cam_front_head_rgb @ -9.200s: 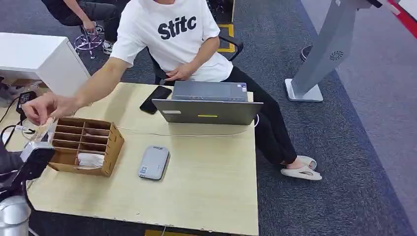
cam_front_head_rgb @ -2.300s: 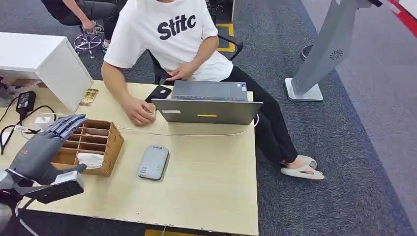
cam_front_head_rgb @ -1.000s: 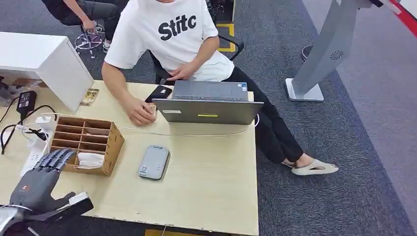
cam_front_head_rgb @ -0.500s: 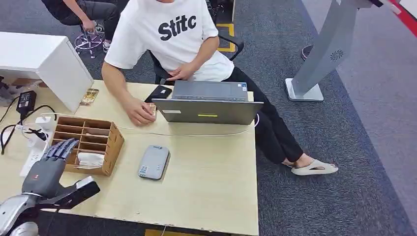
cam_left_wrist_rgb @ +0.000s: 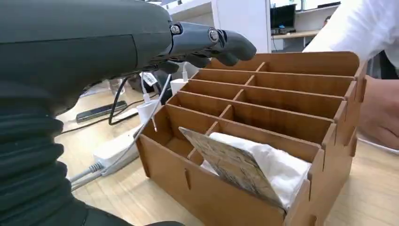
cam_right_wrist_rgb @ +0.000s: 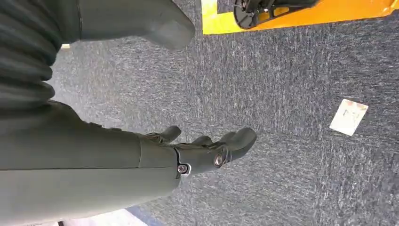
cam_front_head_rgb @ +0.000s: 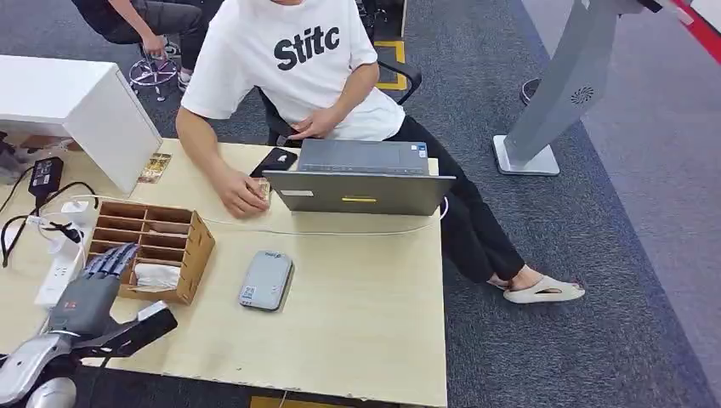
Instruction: Pass the card to the sensor for recognition and then transmit it.
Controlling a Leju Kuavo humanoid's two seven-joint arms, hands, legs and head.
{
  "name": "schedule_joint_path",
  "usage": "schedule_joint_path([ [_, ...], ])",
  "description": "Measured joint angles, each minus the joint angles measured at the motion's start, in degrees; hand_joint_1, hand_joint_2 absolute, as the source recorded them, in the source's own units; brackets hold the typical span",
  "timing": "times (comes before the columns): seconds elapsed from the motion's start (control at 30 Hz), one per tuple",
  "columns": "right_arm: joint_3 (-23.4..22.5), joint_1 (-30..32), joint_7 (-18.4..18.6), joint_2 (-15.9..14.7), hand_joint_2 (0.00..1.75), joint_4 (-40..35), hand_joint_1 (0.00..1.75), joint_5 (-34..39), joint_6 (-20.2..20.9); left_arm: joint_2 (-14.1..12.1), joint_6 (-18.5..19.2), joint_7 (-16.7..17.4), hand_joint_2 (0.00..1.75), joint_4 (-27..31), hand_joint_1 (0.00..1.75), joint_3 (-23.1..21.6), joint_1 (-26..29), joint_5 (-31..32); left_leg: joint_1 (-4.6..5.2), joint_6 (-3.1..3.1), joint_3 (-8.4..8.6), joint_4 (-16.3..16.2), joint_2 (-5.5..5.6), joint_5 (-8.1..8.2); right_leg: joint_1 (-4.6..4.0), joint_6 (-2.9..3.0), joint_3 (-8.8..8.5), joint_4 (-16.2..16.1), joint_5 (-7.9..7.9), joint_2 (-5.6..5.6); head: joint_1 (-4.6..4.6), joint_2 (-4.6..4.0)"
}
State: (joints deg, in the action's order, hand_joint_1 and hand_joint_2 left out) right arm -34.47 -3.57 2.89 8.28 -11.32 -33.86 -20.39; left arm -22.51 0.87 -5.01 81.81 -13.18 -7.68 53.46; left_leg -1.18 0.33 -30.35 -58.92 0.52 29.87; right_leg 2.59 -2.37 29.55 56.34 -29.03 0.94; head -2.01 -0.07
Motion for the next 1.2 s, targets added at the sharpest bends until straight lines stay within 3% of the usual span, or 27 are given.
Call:
schedule_joint_path([
  [0.03, 0.0, 0.0, 0.0, 0.0, 1.75, 0.0, 0.0, 0.0, 0.0, 0.0, 0.0, -0.2, 1.75, -0.2, 0.02, 0.0, -0.1, 0.0, 0.0, 0.0, 0.0, 0.0, 0.0, 0.0, 0.0, 0.0, 0.0, 0.0, 0.0, 0.0, 0.0, 0.0],
  [0.07, 0.0, 0.0, 0.0, 0.0, 1.75, 0.0, 0.0, -0.2, 0.2, 0.0, 0.0, -0.3, 1.75, -0.4, 0.21, 0.0, -0.2, 0.0, 0.0, 0.0, 0.0, 0.0, 0.0, 0.0, 0.0, 0.0, 0.0, 0.0, 0.0, 0.0, 0.0, 0.0],
  [0.1, 0.0, 0.0, 0.0, 0.0, 1.75, 0.0, 0.0, -0.2, 0.2, 0.0, 0.0, -0.3, 1.75, -0.6, 0.8, 0.0, -0.2, 0.0, 0.0, 0.0, 0.0, 0.0, 0.0, 0.0, 0.0, 0.0, 0.0, 0.0, 0.0, 0.0, 0.0, 0.0],
  [0.13, 0.0, 0.0, 0.0, 0.0, 1.75, 0.0, 0.0, -0.2, 0.2, 0.0, 0.0, -0.3, 1.75, -0.8, 1.5, 0.0, -0.3, 0.0, 0.0, 0.0, 0.0, 0.0, 0.0, 0.0, 0.0, 0.0, 0.0, 0.0, 0.0, 0.0, 0.0, 0.0],
  [0.2, 0.0, 0.0, 0.0, 0.0, 1.75, 0.0, 0.0, -0.3, 0.3, 0.0, 0.1, -0.3, 1.75, -1.1, 1.75, 0.0, -0.4, -0.1, 0.0, 0.0, 0.0, 0.0, 0.0, 0.0, 0.0, 0.0, 0.0, 0.0, 0.0, 0.0, 0.0, 0.0],
  [1.2, 0.0, -0.1, 0.0, 0.0, 1.75, 0.0, 0.0, -1.4, 0.7, 2.3, -3.8, -1.4, 1.75, -5.5, 1.75, 0.7, -1.9, 1.1, 0.0, 0.0, 0.0, 0.0, -0.01, 0.0, 0.0, 0.0, 0.0, 0.0, 0.0, 0.01, 0.0, 0.0],
])
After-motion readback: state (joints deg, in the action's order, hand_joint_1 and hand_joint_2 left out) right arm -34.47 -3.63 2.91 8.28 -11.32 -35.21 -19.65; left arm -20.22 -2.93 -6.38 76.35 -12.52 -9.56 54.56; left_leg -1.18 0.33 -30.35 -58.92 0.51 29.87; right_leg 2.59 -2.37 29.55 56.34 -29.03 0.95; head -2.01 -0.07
